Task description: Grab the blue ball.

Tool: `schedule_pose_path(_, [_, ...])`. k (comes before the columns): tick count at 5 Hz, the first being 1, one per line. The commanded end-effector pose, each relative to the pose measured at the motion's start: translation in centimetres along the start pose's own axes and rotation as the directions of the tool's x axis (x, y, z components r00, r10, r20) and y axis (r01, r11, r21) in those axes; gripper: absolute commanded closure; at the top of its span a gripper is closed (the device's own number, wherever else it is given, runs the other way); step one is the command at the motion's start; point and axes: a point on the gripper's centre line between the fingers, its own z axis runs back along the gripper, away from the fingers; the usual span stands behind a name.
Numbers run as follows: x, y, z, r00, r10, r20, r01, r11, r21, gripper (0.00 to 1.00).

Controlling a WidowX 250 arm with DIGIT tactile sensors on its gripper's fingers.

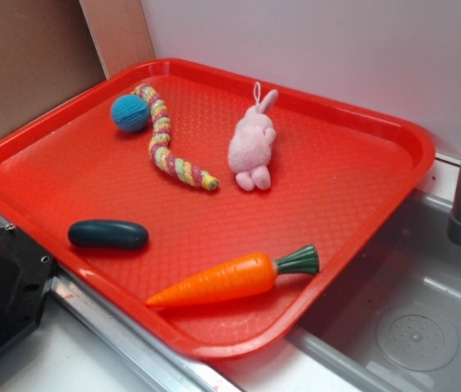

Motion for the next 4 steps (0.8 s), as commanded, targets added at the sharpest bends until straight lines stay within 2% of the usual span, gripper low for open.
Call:
schedule_pose_path(1, [0.0, 0.0, 0.0, 1.0, 0.0, 0.0, 0.0, 1.0, 0.0, 0.0])
schedule_pose_path(2, [0.8, 0.8, -0.6, 1.0, 0.013, 0.019, -0.014, 0.999, 0.037, 0.0])
schedule_pose_path(3, [2.1, 2.0, -2.0, 0.993, 0.027, 0.114, -0.036, 0.996, 0.085, 0.0])
schedule_pose_path(4, [3.7, 3.1, -4.5, 0.986, 0.049, 0.16, -0.065, 0.993, 0.094, 0.0])
